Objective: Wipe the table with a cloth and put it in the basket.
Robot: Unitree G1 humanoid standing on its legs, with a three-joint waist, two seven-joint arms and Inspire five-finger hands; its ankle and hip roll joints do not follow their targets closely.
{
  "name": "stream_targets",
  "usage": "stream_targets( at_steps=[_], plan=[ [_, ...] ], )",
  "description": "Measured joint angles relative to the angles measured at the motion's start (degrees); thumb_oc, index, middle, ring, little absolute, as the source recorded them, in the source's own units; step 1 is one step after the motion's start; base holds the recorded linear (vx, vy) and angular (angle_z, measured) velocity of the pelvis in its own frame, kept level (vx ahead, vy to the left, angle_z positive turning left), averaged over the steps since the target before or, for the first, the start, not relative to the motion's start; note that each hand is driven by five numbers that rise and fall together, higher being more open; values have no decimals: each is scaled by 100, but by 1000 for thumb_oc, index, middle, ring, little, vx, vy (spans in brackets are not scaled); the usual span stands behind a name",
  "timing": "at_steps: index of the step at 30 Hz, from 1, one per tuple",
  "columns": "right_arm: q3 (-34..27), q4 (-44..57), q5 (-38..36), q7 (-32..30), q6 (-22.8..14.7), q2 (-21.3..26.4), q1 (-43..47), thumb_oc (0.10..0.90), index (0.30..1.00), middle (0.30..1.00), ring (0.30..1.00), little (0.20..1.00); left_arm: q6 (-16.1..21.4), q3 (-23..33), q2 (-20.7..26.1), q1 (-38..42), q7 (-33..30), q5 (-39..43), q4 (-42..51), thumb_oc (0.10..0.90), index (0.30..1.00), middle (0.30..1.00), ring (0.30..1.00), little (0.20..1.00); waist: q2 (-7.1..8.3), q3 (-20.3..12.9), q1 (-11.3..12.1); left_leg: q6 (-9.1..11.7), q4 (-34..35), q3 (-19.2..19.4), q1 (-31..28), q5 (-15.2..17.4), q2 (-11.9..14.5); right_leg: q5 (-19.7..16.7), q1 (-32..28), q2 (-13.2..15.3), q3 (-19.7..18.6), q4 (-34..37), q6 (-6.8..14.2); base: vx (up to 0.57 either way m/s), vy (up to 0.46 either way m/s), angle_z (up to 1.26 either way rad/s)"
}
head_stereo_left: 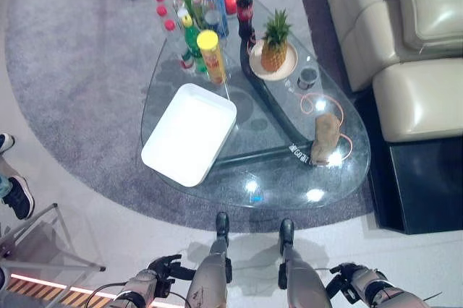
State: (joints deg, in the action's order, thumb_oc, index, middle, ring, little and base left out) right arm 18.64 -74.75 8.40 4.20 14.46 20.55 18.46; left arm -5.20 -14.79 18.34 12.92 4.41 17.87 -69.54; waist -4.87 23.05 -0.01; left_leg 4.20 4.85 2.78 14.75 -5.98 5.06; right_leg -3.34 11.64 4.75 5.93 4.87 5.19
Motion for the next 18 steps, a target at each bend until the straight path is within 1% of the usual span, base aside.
stream_targets(
  at_steps=[2, 3, 4, 6, 8, 9, 10, 11, 12, 13, 14, 15, 16, 18],
  plan=[
    [63, -1, -56, -63, 1, 11, 137, 800, 900, 900, 900, 900, 96, -32, 14, 125, -30, 129, 46, 800, 900, 900, 900, 900, -8, 68, 8, 10, -4, 2, 162, -51, 2, -7, 210, -3, -17, -86, 4, -167, -33, -2],
    [66, -3, -251, -116, 0, 31, 320, 800, 900, 900, 900, 900, 175, -31, 30, 345, -74, 320, 60, 800, 900, 900, 900, 900, -12, 231, 7, 31, -95, -24, 355, -87, 0, 1, 421, 2, -20, -237, 12, -75, -14, 0],
    [66, -2, -279, -122, 0, 36, 372, 800, 900, 900, 900, 900, 182, -32, 36, 408, -90, 351, 68, 800, 900, 900, 900, 900, -13, 284, 11, 34, -146, -24, 412, -89, -3, 10, 475, 7, -20, -290, 17, -92, -15, 2],
    [65, -2, -440, -206, 2, 47, 669, 800, 900, 900, 900, 900, 241, -26, 35, 768, -131, 555, 116, 800, 900, 900, 900, 900, -11, 584, 27, 34, -300, -21, 576, -89, -15, 101, 703, 26, -30, -583, 15, -97, -31, 4],
    [68, 1, -644, -296, 0, 52, 916, 800, 900, 900, 900, 900, 329, -34, 40, 1106, -171, 731, 332, 800, 900, 900, 900, 900, 39, 660, 24, 34, -710, -60, 1013, -89, -88, 461, 1318, 133, -50, -1431, 12, -113, -97, 18],
    [66, 1, -746, -350, -11, 53, 972, 800, 900, 900, 900, 900, 443, -33, 50, 1230, -197, 818, 415, 800, 900, 900, 900, 900, 72, 682, 23, 54, -1013, -137, 1266, -74, -159, 713, 1627, 218, -56, -1954, -14, -77, -106, 34],
    [55, 2, -866, -418, -14, 54, 1003, 800, 900, 900, 900, 900, 541, -32, 59, 1340, -260, 842, 530, 800, 900, 900, 900, 900, 99, 702, 55, 86, -1104, -187, 1379, -40, -194, 931, 1904, 280, -46, -2426, -51, -56, -76, 36],
    [53, 8, -901, -467, -17, 58, 1022, 800, 900, 900, 900, 900, 610, -32, 64, 1393, -293, 883, 576, 800, 900, 900, 900, 900, 108, 702, 95, 86, -1140, -200, 1457, -1, -206, 1053, 2085, 305, -46, -2707, -73, -38, -66, 24],
    [54, 19, -916, -486, -17, 63, 1031, 800, 900, 900, 900, 900, 618, -30, 75, 1405, -313, 926, 613, 800, 900, 900, 900, 900, 114, 702, 113, 79, -1204, -208, 1513, 49, -209, 1103, 2181, 317, -46, -2824, -88, -19, -62, 14],
    [58, 128, -941, -546, -31, 102, 1075, 800, 900, 900, 900, 900, 648, -28, 147, 1416, -412, 977, 743, 800, 900, 900, 900, 900, 135, 707, 157, 102, -1546, -228, 1815, 173, -209, 1265, 2521, 326, -73, -3278, -133, -24, -99, 8],
    [58, 151, -966, -554, -39, 115, 1088, 800, 900, 900, 900, 900, 649, -29, 170, 1415, -419, 1002, 758, 800, 900, 900, 900, 900, 139, 708, 158, 104, -1653, -239, 1889, 221, -207, 1295, 2589, 327, -79, -3369, -158, -14, -97, 5],
    [53, 174, -1039, -584, -89, 144, 1184, 800, 900, 900, 900, 900, 639, -28, 258, 1414, -465, 1077, 760, 800, 900, 900, 900, 900, 154, 716, 158, 141, -2018, -270, 2166, 365, -189, 1406, 2847, 308, -102, -3698, -193, -15, -104, -2],
    [53, 205, -1113, -662, -164, 180, 1252, 800, 900, 900, 900, 900, 640, -8, 294, 1409, -555, 1086, 734, 800, 900, 900, 900, 900, 165, 725, 162, 133, -2281, -302, 2371, 451, -163, 1487, 3063, 281, -128, -3962, -278, -9, -70, -2],
    [47, 219, -1145, -780, -285, 193, 1282, 800, 900, 900, 900, 900, 635, -5, 318, 1382, -614, 1143, 687, 800, 900, 900, 900, 900, 166, 728, 130, 150, -2480, -362, 2525, 488, -133, 1537, 3192, 256, -131, -4151, -338, 1, -41, 3]
  ],
)
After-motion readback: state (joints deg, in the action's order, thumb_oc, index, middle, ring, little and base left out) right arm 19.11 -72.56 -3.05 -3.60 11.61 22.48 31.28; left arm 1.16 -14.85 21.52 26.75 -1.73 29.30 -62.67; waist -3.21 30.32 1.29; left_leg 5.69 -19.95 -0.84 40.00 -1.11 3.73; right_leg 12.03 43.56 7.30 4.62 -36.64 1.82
